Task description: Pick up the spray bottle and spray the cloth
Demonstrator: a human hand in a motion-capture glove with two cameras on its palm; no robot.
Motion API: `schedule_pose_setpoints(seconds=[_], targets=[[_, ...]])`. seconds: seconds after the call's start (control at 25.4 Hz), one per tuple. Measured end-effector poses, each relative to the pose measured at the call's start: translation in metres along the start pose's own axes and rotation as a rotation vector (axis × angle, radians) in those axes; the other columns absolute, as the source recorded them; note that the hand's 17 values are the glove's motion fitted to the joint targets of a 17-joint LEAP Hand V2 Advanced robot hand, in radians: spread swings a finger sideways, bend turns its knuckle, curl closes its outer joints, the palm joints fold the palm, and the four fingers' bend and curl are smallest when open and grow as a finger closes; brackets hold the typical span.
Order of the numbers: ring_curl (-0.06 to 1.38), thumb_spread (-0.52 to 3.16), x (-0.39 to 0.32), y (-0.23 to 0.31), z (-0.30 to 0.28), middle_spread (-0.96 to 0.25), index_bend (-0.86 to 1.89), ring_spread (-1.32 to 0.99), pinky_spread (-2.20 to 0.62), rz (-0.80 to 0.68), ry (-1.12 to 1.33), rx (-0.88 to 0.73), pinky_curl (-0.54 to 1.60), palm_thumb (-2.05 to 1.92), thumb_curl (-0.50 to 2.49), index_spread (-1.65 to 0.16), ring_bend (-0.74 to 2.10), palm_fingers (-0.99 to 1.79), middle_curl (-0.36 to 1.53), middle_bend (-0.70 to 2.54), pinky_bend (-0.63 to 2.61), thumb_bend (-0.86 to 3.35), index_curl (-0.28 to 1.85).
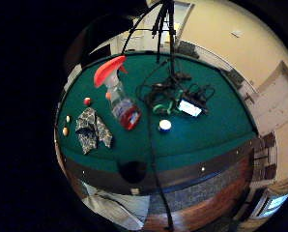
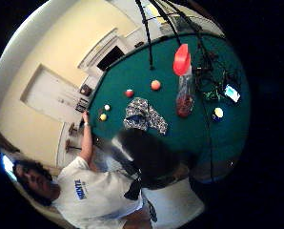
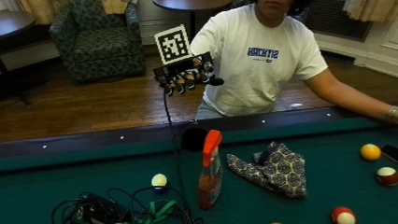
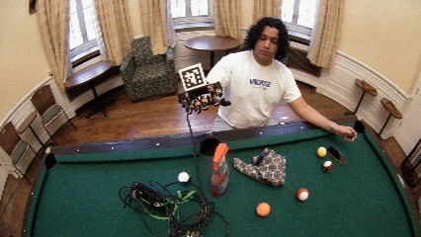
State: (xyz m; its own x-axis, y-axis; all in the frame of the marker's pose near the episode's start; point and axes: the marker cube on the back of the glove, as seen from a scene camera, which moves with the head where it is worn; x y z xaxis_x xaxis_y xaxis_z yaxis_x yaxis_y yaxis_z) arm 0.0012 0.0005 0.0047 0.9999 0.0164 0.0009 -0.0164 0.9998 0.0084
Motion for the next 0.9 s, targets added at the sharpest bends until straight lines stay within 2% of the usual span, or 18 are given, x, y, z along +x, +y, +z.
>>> schedule_pose_setpoints(seconds=[0.35, 0.59, 0.9], targets=[[0.13, 0.73, 0.013, 0.006, 0.033, -0.06, 0.17, -0.01, 0.21, 0.114, -0.02, 0.047, 0.18, 0.25, 0.12, -0.38, 0.3, 0.28, 0.11, 0.19, 0.41, 0.08, 0.14], [0.16, 0.85, 0.028, 0.021, 0.053, -0.06, 0.16, -0.01, 0.23, 0.118, -0.039, -0.019, 0.21, 0.27, 0.16, -0.42, 0.31, 0.26, 0.15, 0.19, 0.42, 0.04, 0.17], [0.19, 0.92, 0.032, 0.02, 0.081, -0.07, 0.15, -0.02, 0.25, 0.176, -0.167, -0.008, 0.25, 0.3, 0.2, -0.44, 0.33, 0.24, 0.18, 0.18, 0.43, -0.01, 0.2]])
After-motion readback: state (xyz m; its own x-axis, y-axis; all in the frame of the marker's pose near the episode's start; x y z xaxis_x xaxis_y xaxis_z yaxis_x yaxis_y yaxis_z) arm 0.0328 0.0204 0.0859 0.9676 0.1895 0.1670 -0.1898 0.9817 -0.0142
